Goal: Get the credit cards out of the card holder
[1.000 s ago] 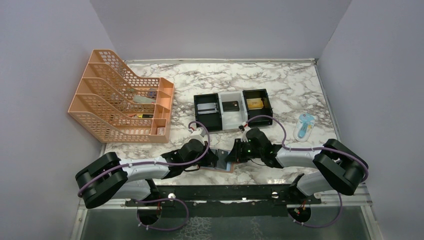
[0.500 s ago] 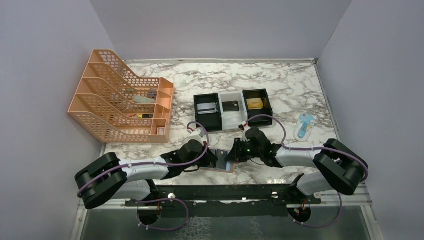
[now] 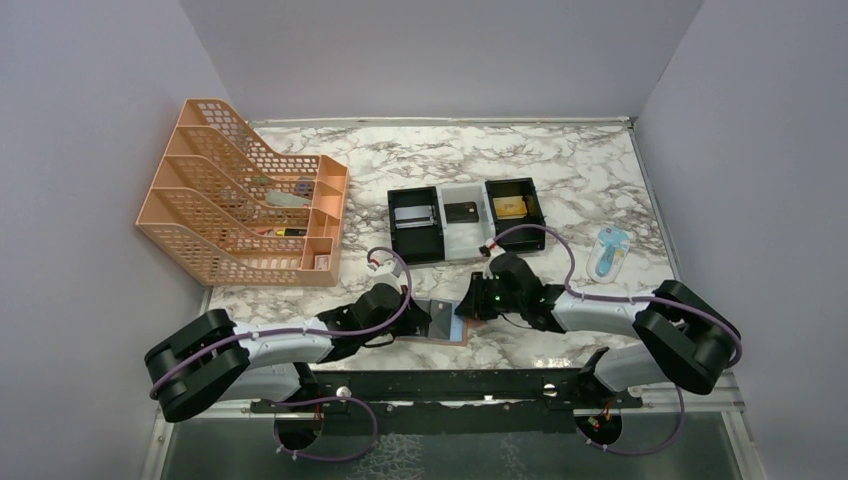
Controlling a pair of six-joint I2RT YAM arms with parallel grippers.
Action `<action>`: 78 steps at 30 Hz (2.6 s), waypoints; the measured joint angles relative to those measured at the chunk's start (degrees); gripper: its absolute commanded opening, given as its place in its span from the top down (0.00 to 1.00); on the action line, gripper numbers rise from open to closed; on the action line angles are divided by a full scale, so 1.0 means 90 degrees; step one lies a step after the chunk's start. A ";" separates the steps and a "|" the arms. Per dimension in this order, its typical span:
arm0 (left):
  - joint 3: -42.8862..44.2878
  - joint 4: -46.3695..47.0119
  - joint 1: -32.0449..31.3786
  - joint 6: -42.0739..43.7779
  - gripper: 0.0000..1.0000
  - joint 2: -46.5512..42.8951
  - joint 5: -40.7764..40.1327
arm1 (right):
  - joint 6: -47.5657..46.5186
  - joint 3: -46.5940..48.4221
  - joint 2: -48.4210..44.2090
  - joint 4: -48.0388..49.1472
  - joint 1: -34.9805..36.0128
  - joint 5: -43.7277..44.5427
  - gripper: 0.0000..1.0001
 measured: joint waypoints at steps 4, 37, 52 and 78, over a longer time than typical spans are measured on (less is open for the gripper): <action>-0.0083 0.0039 0.0000 -0.0022 1.00 -0.0044 0.0002 | -0.0175 0.0056 -0.0121 -0.0250 0.0000 0.0117 0.83; 0.0024 -0.0007 0.0000 0.0328 0.87 0.0085 0.0151 | -0.0032 0.0182 0.0588 0.0415 -0.0017 -0.1360 0.76; -0.0117 0.0041 0.0000 0.0323 1.00 -0.0525 0.0168 | 0.0032 0.0185 0.0622 0.0430 -0.0017 -0.1311 0.77; -0.0112 -0.0046 0.0000 0.0206 0.74 -0.0046 -0.0243 | 0.0036 0.0185 0.0656 0.0471 -0.0017 -0.1297 0.78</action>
